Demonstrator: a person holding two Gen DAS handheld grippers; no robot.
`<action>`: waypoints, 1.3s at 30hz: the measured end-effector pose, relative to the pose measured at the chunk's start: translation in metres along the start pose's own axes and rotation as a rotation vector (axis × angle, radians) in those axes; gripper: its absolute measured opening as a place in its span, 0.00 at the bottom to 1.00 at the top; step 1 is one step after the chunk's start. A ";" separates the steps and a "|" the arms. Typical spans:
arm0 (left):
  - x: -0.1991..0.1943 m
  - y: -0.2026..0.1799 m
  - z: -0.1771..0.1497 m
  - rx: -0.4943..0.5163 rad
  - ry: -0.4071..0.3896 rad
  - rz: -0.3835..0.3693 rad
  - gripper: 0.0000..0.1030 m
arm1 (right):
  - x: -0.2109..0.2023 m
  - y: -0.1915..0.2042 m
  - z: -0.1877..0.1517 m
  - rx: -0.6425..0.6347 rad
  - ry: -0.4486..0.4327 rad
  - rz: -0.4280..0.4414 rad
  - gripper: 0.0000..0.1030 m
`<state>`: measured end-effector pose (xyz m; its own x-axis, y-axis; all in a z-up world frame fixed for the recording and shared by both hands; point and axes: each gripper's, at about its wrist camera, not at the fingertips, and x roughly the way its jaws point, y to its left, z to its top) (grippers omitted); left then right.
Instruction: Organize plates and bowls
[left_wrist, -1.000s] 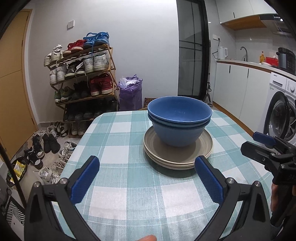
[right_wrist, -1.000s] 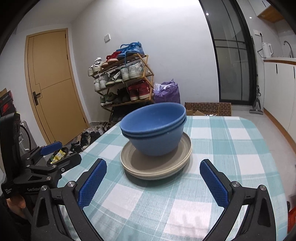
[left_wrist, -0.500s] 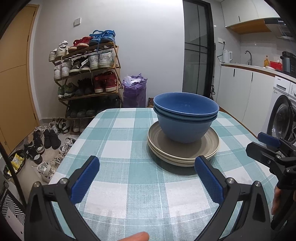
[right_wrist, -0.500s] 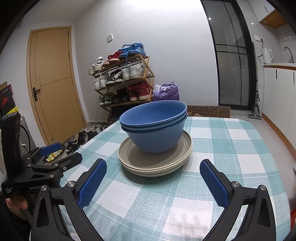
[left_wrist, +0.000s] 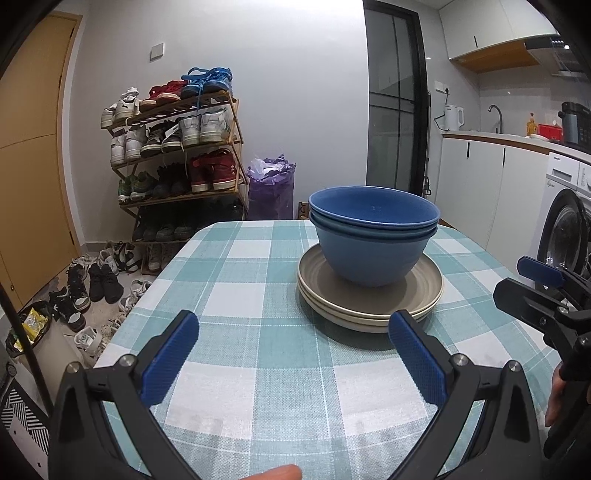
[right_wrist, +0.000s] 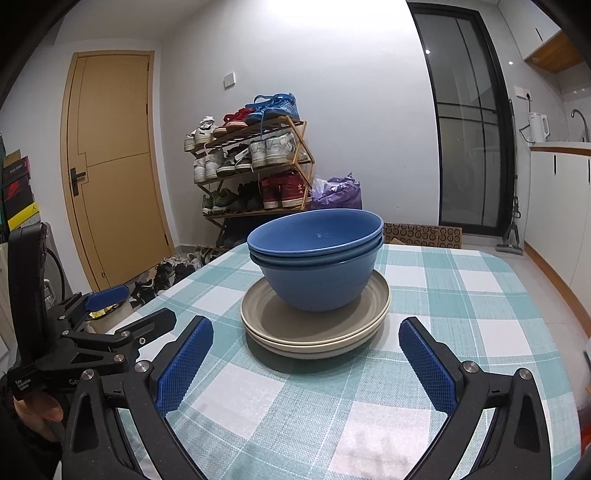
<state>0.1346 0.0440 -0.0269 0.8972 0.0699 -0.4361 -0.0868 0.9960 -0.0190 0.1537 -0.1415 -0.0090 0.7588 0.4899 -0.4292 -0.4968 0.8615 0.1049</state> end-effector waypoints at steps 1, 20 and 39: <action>0.001 0.000 -0.001 -0.003 0.000 0.000 1.00 | 0.000 0.000 -0.001 -0.001 -0.002 -0.002 0.99; 0.003 0.000 -0.012 -0.001 -0.015 -0.001 1.00 | 0.004 -0.003 -0.015 0.005 -0.002 -0.016 0.99; -0.002 0.001 -0.013 -0.006 -0.035 -0.001 1.00 | 0.000 -0.001 -0.021 0.001 -0.026 -0.028 0.99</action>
<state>0.1273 0.0445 -0.0375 0.9117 0.0710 -0.4046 -0.0885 0.9958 -0.0246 0.1451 -0.1451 -0.0281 0.7831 0.4686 -0.4090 -0.4747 0.8751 0.0939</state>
